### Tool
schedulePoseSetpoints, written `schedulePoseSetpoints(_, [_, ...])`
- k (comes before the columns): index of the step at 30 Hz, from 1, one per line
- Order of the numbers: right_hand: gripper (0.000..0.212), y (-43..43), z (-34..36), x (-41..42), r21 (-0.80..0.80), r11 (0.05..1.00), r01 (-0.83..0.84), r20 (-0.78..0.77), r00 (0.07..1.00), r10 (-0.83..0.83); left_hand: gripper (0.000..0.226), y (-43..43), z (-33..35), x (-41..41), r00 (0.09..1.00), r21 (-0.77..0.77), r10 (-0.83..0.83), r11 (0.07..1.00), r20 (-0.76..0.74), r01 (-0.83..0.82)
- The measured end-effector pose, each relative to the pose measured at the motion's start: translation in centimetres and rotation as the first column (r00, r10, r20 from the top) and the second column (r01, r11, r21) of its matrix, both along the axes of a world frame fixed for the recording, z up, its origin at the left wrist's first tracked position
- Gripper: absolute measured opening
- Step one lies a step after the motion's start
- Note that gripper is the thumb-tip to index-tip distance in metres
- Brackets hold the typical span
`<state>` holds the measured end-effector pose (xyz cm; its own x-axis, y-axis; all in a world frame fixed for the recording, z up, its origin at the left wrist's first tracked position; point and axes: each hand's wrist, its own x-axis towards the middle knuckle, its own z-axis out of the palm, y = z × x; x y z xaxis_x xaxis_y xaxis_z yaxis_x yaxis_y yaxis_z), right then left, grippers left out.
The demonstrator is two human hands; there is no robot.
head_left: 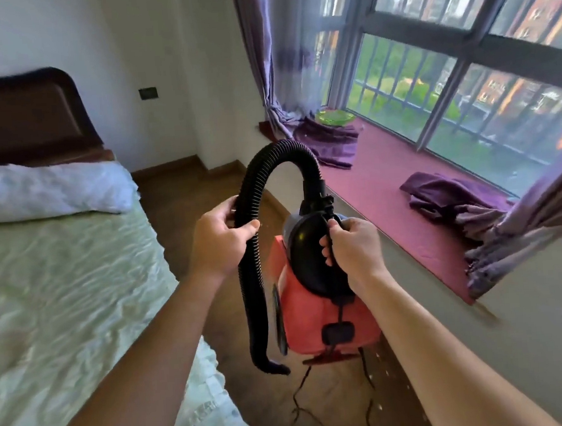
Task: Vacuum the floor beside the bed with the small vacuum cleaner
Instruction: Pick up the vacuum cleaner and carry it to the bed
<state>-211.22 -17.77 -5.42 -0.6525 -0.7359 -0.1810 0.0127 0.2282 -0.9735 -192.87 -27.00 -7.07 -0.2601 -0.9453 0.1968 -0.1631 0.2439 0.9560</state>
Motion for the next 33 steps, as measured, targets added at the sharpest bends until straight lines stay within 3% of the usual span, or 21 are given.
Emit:
schedulePoseSetpoints(9, [0.021,-13.9,-0.8,-0.2,-0.013,0.973,-0.231,0.0,0.973,0.231,0.032,-8.3,0.6,1.3,0.955,-0.028,0.294,0.956,0.048,-0.293])
schedulePoseSetpoints(19, [0.021,-28.2,0.0,-1.4,-0.021,0.877,-0.481,-0.027,0.877,0.48,0.031,-17.5,1.1,0.5,0.846,0.009,0.53,0.847,0.062,-0.531])
schedulePoseSetpoints(28, [0.023,-41.0,-0.8,0.5,0.01,0.828,-0.561,-0.105,0.823,0.558,0.029,-28.0,-0.4,2.4,0.805,0.04,0.592,0.804,0.052,-0.594])
schedulePoseSetpoints(33, [0.021,-49.8,-1.7,3.1,0.031,0.844,-0.535,-0.092,0.839,0.536,0.027,-37.3,-1.5,4.9,0.817,0.049,0.574,0.815,0.058,-0.577])
